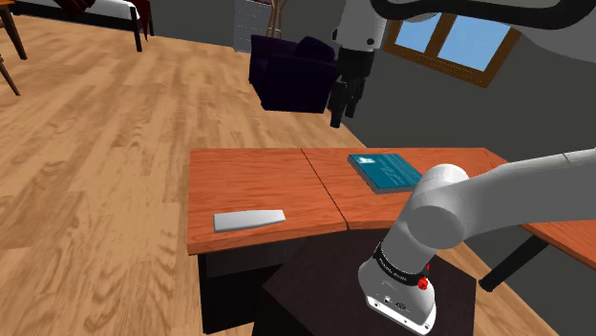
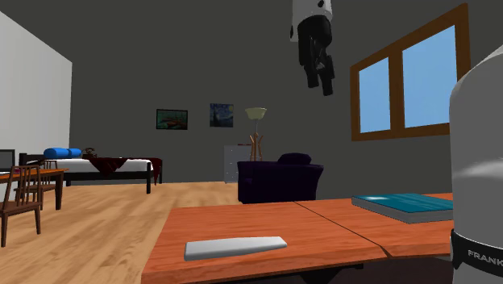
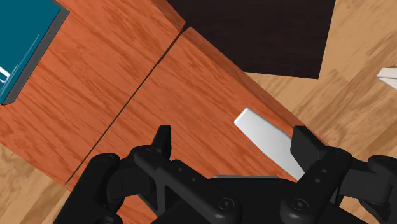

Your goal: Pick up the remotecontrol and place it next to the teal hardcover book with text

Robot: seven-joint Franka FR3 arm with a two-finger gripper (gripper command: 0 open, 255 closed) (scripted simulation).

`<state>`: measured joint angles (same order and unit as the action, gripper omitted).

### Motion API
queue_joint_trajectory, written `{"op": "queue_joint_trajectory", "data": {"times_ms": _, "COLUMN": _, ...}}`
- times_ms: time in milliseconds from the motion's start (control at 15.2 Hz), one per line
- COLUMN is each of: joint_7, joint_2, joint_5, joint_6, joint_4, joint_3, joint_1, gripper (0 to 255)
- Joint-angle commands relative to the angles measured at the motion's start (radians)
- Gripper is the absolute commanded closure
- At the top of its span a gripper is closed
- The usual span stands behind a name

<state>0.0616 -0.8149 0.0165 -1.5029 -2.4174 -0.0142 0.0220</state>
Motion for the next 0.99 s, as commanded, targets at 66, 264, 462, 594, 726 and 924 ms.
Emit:
{"op": "queue_joint_trajectory", "data": {"times_ms": 66, "joint_7": 0.022, "joint_2": 0.01, "joint_5": 0.001, "joint_6": -0.038, "joint_4": -0.024, "joint_3": 0.002, "joint_1": 0.011, "gripper": 0}}
{"op": "queue_joint_trajectory", "data": {"times_ms": 264, "joint_7": 0.086, "joint_2": 0.05, "joint_5": 0.001, "joint_6": -0.155, "joint_4": -0.09, "joint_3": 0.006, "joint_1": 0.045, "gripper": 0}}
{"op": "queue_joint_trajectory", "data": {"times_ms": 462, "joint_7": 0.15, "joint_2": 0.104, "joint_5": 0.001, "joint_6": -0.275, "joint_4": -0.146, "joint_3": 0.009, "joint_1": 0.079, "gripper": 0}}
{"op": "queue_joint_trajectory", "data": {"times_ms": 594, "joint_7": 0.192, "joint_2": 0.147, "joint_5": 0.0, "joint_6": -0.356, "joint_4": -0.176, "joint_3": 0.01, "joint_1": 0.102, "gripper": 0}}
{"op": "queue_joint_trajectory", "data": {"times_ms": 726, "joint_7": 0.234, "joint_2": 0.195, "joint_5": -0.002, "joint_6": -0.439, "joint_4": -0.202, "joint_3": 0.011, "joint_1": 0.125, "gripper": 0}}
{"op": "queue_joint_trajectory", "data": {"times_ms": 924, "joint_7": 0.297, "joint_2": 0.279, "joint_5": -0.006, "joint_6": -0.563, "joint_4": -0.232, "joint_3": 0.01, "joint_1": 0.16, "gripper": 0}}
